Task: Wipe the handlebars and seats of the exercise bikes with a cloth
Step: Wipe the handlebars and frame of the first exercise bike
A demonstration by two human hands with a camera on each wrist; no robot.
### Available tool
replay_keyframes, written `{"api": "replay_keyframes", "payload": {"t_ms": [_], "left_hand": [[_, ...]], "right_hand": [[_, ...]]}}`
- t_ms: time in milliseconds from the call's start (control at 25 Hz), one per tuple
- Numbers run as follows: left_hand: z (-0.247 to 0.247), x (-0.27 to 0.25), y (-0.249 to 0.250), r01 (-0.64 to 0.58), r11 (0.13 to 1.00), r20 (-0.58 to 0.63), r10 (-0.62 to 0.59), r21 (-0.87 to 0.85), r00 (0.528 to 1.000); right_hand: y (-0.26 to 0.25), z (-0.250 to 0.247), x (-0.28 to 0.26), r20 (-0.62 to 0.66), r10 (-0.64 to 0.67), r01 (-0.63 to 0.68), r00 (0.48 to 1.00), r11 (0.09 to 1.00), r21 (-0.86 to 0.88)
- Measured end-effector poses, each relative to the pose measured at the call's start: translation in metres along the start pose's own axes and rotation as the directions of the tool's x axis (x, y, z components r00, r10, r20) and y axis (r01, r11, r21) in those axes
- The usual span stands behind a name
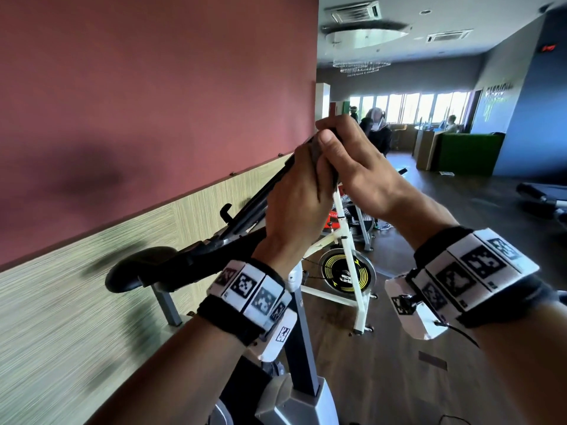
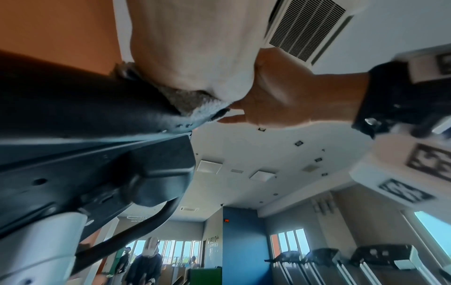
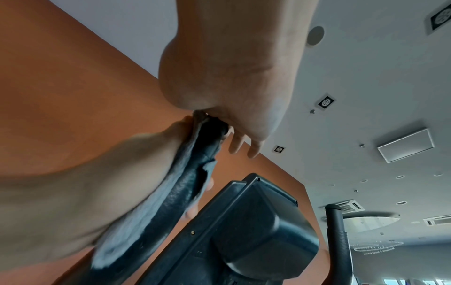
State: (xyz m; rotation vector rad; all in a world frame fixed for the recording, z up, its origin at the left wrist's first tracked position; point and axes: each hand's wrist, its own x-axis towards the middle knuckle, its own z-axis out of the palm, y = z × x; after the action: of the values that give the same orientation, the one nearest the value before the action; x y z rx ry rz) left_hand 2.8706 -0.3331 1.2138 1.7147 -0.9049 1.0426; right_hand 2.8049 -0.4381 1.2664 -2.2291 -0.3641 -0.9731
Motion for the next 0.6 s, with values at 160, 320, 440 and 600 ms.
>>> {"api": "replay_keyframes", "payload": {"t_ms": [160, 320, 440, 600], "left_hand": [[-0.009, -0.029, -0.009, -0.057, 0.988, -0.007, 0.059, 0.142, 0.998], [0.002, 0.007, 0.003, 0.009, 1.0, -0.026, -0.009, -0.011, 1.0], [0.0, 0.0, -0.002, -0.037, 0.999, -0.027, 0.038, 0.026, 0.999], [-0.007, -0.018, -0.008, -0.088, 0.993, -0.016, 0.089, 0.076, 0.996]], "right_hand": [[0.002, 0.002, 0.0, -0.025, -0.023, 0.023, 0.999, 1.0, -0.002], [0.005, 0.005, 0.001, -0.039, -0.037, 0.038, 0.999, 0.999, 0.019], [0.008, 0.005, 0.0, -0.042, -0.058, 0.06, 0.997, 0.998, 0.031], [0.008, 0.004, 0.0, -0.05, -0.063, 0.066, 0.997, 0.996, 0.059]]}}
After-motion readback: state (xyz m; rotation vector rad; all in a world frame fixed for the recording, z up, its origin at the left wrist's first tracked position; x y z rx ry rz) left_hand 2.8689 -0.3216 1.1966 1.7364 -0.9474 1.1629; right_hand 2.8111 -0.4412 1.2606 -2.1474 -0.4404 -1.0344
